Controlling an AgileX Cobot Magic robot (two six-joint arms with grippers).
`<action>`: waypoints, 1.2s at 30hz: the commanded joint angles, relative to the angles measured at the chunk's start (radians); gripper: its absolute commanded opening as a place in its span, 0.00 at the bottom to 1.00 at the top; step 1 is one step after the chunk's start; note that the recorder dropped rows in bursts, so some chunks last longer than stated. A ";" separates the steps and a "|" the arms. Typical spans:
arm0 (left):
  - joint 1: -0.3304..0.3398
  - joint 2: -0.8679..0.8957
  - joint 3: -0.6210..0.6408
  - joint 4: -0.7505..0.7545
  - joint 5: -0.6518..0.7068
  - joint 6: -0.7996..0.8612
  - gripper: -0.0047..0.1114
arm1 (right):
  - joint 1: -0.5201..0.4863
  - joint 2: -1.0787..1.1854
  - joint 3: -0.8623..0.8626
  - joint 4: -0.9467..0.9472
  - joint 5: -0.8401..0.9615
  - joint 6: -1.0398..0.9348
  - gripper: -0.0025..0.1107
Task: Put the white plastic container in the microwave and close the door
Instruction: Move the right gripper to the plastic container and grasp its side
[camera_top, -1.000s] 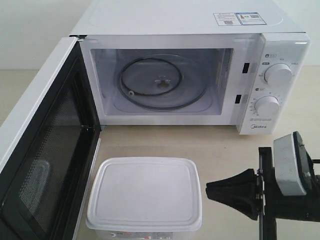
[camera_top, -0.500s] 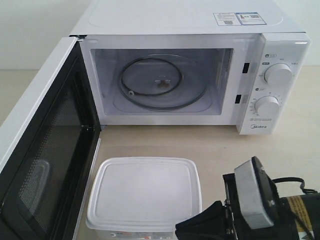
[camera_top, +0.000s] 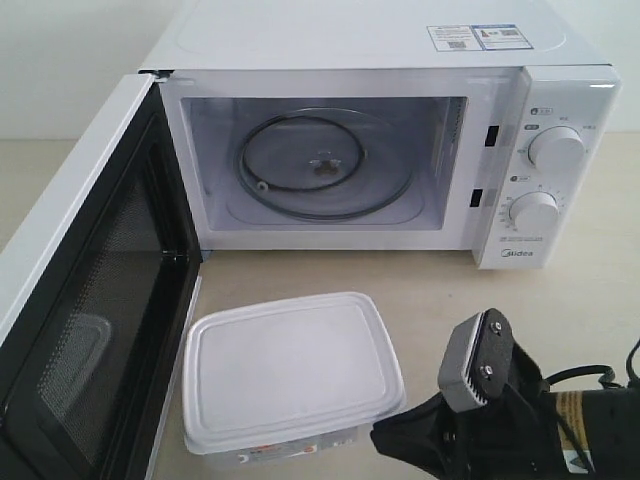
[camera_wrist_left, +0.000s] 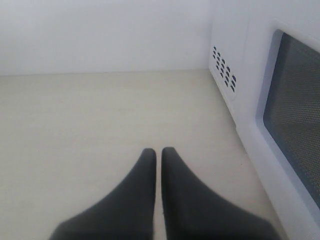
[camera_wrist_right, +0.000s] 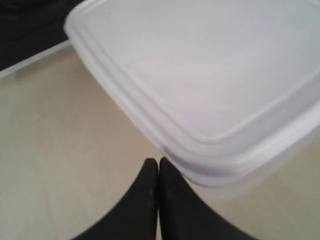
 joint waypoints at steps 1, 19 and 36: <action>0.005 -0.003 0.003 -0.005 0.002 -0.004 0.08 | 0.003 0.001 -0.015 0.090 0.018 -0.001 0.02; 0.005 -0.003 0.003 -0.005 0.002 -0.004 0.08 | 0.001 0.001 -0.276 0.225 0.219 0.248 0.02; 0.005 -0.003 0.003 -0.005 0.002 -0.004 0.08 | 0.001 -0.002 0.010 0.306 -0.231 -0.041 0.02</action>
